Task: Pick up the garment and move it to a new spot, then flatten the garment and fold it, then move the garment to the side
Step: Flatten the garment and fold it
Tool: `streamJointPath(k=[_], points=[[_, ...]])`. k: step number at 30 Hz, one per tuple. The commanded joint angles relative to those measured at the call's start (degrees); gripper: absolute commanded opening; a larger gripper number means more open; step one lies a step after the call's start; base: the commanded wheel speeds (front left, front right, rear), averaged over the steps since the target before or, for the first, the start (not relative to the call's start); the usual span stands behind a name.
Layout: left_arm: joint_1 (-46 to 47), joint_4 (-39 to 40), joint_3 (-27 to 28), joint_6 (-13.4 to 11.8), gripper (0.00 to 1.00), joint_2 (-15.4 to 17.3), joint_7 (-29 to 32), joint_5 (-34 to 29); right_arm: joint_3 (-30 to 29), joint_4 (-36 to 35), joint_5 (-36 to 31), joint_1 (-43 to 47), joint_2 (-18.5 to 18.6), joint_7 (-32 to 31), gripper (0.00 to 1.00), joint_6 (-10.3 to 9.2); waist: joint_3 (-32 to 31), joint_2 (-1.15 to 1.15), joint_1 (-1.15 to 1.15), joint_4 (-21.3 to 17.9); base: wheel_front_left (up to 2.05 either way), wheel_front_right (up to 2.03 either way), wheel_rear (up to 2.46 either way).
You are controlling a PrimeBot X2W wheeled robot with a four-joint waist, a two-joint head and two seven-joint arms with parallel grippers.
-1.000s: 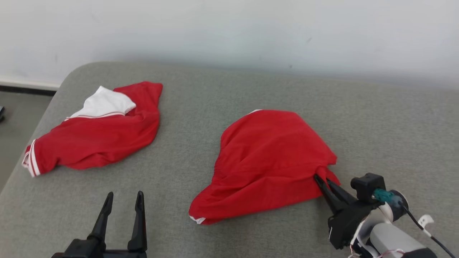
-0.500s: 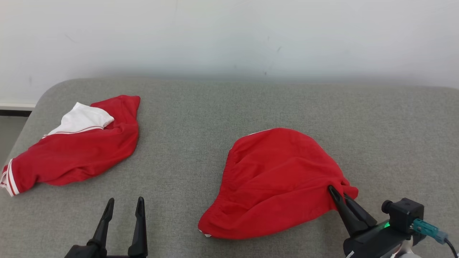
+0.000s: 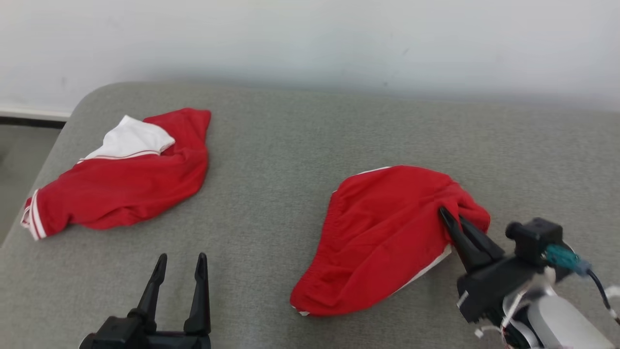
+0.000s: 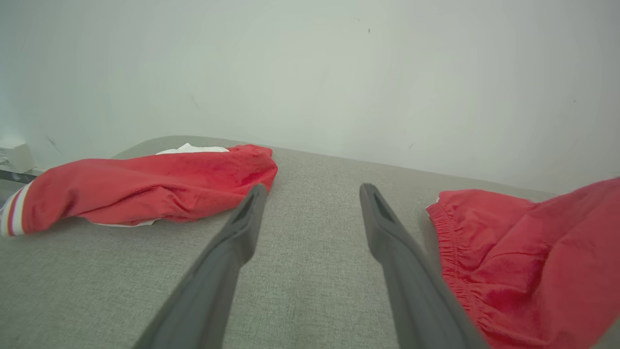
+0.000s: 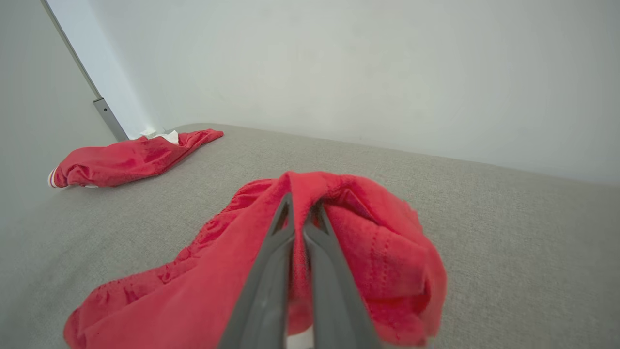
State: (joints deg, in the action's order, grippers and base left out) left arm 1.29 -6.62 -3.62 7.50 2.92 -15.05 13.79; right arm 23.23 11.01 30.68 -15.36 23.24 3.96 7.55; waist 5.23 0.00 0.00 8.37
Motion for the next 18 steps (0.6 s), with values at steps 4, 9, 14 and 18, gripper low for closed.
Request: streamJointPath(k=[4, 9, 14, 18], points=[[2.0, -0.6, -1.0, -0.1, 1.00, 0.0, -0.2, 1.1, 1.9, 5.9, -1.2, -7.4, -1.4, -1.1, 0.00, -0.13, 2.3, 0.00, 0.00, 3.8, 0.00, 0.00, 0.00], [3.6, -1.4, -2.5, -0.1, 1.00, 0.0, -0.2, 1.9, 4.2, 16.1, -1.5, -16.8, -3.2, -1.6, 0.00, -0.13, 4.0, 0.00, 0.00, 6.8, 0.00, 0.00, 0.00], [4.4, -1.7, -3.8, -0.1, 1.00, 0.0, -0.2, 2.5, 6.8, 27.9, -0.7, -24.5, -5.8, 0.1, 0.07, -0.13, 5.2, 0.00, 0.00, 8.7, 0.00, 0.00, 0.00], [4.9, -2.1, -4.4, -0.1, 1.00, 0.0, -0.2, 2.9, 8.9, 35.9, 0.4, -28.3, -7.1, 2.3, 1.00, -0.13, 5.6, 0.00, 0.00, 9.3, 0.00, 0.00, 0.00]])
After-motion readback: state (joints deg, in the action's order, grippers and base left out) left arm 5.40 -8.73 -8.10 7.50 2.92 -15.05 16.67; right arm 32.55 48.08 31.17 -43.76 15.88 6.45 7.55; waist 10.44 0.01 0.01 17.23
